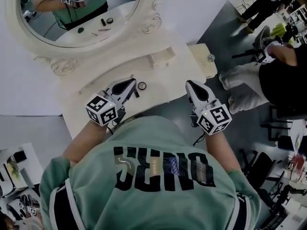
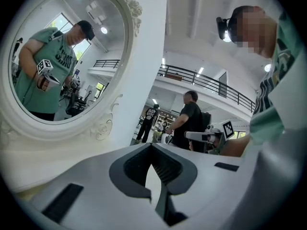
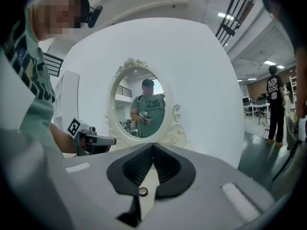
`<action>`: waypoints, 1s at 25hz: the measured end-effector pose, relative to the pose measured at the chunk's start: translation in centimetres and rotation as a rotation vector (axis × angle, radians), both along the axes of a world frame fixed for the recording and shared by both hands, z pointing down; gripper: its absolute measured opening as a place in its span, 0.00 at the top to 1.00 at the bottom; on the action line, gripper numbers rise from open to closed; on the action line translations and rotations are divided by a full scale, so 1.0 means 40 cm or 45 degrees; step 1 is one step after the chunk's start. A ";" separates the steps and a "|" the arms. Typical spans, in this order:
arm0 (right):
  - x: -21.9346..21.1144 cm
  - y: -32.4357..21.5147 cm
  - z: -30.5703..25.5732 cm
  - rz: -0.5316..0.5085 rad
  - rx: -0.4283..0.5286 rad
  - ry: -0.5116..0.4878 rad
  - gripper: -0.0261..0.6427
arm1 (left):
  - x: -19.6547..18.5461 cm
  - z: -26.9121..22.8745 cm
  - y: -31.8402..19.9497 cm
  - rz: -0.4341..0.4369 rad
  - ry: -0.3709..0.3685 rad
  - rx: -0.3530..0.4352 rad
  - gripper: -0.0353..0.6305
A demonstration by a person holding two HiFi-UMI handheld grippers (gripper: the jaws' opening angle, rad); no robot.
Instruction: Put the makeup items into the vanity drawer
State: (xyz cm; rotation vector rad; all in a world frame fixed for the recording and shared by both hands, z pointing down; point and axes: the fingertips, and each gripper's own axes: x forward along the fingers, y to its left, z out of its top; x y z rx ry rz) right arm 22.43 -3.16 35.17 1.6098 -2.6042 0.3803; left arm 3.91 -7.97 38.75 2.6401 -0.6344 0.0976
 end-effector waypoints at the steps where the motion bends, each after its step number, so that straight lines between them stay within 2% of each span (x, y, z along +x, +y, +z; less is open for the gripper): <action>1: -0.014 -0.019 0.001 -0.025 -0.002 0.019 0.94 | -0.006 0.001 -0.012 -0.001 -0.004 0.004 0.94; 5: -0.103 -0.089 0.038 -0.172 -0.066 0.120 0.93 | -0.051 0.024 -0.046 -0.019 -0.037 0.015 0.94; 8: -0.194 -0.127 0.122 -0.336 -0.180 0.226 0.84 | -0.094 0.067 -0.051 -0.040 -0.073 -0.015 0.94; 12: -0.305 -0.175 0.310 -0.553 -0.340 0.435 0.74 | -0.131 0.146 -0.067 -0.036 -0.107 -0.060 0.94; 16: -0.390 -0.167 0.512 -0.731 -0.511 0.613 0.67 | -0.161 0.219 -0.035 -0.028 -0.132 -0.123 0.94; 20: -0.412 -0.168 0.663 -0.805 -0.628 0.728 0.62 | -0.184 0.268 -0.022 -0.029 -0.133 -0.171 0.94; 25: -0.417 -0.178 0.771 -0.822 -0.710 0.807 0.59 | -0.199 0.303 -0.010 -0.027 -0.132 -0.211 0.94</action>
